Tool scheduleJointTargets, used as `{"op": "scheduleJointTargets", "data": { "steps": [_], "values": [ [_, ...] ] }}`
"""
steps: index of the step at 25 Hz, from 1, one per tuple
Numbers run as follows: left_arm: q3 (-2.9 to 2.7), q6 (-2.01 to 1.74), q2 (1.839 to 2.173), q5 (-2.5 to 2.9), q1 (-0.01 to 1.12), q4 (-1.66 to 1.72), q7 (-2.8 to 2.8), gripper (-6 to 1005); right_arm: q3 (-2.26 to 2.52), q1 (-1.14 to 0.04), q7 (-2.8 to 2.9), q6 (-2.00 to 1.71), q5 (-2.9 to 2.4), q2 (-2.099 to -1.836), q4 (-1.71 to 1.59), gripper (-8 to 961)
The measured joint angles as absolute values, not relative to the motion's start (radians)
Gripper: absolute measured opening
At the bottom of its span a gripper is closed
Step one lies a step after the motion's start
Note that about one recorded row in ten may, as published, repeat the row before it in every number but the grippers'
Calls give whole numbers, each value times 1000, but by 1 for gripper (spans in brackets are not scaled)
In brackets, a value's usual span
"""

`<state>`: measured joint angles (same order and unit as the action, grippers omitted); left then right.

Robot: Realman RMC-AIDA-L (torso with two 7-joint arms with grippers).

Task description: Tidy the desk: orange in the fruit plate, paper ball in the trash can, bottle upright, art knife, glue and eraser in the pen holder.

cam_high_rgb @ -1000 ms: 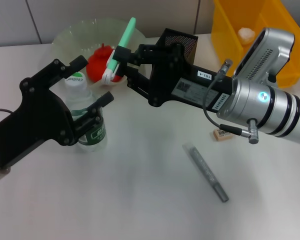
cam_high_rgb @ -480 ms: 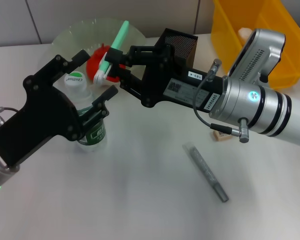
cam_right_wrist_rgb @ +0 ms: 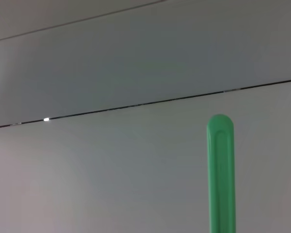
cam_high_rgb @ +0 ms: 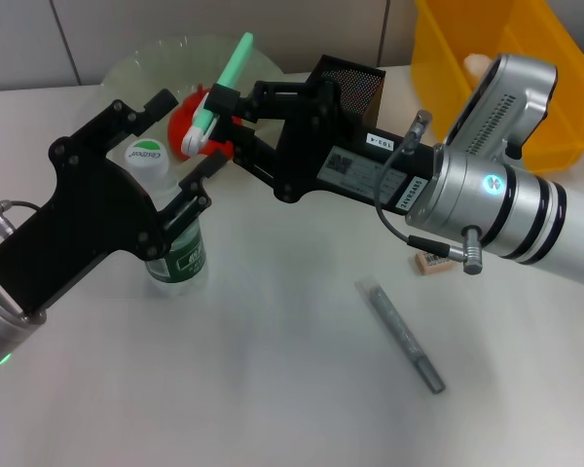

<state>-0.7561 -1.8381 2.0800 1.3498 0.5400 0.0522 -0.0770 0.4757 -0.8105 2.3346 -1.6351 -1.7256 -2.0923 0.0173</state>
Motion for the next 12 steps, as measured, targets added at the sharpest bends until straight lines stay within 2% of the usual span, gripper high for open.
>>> {"op": "scheduleJointTargets", "data": {
  "steps": [7,12],
  "values": [
    [-743,-1842,2080,1348,540,25,-37,451,466,-806,2334,-1629,-1725,-2092,18,284],
    [-736,-1846,2080,1348,540,23,-37,357,466,-808,2333,-1614,-1724,-2092,24,286]
  ]
}}
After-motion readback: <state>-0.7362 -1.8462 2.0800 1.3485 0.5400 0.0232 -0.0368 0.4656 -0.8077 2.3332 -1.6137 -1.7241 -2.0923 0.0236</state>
